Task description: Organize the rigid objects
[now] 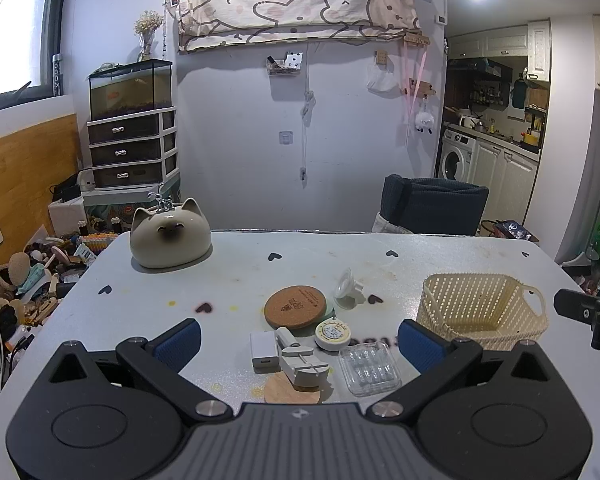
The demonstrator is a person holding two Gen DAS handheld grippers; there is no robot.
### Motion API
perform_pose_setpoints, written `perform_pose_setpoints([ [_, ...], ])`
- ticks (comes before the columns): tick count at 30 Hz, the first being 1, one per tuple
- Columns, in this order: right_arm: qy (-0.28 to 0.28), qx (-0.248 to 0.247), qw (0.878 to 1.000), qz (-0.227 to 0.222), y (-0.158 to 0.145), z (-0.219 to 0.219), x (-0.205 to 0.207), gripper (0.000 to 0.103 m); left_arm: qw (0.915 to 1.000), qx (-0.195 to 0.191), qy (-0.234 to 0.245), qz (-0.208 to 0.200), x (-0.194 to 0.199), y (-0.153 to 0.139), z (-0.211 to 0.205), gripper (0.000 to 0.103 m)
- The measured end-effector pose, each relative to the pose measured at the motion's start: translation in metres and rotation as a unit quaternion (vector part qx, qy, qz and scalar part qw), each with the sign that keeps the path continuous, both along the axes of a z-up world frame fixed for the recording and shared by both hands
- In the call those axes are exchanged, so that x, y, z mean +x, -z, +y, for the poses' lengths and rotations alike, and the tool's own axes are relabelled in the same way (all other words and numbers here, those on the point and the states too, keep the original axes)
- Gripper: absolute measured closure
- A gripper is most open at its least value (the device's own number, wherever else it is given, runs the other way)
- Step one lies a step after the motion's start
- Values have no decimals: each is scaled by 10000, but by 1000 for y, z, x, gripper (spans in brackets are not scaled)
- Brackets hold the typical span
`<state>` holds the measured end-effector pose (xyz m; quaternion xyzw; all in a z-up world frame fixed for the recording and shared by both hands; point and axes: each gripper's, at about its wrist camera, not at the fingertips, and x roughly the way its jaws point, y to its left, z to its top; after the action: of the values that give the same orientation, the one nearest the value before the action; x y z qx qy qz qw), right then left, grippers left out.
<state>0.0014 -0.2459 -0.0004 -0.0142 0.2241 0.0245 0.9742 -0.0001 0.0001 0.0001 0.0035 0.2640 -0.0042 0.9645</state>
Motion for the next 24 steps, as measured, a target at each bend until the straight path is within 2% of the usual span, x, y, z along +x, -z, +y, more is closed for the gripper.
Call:
perform_pose_setpoints([
  [14, -13, 7, 10000, -43, -1, 1, 3, 0, 10000, -28, 85, -26, 0, -1, -2, 0],
  [24, 362, 45, 9993, -47, 1, -14, 15, 0, 9997, -48, 237, -46, 28, 3, -1, 0],
])
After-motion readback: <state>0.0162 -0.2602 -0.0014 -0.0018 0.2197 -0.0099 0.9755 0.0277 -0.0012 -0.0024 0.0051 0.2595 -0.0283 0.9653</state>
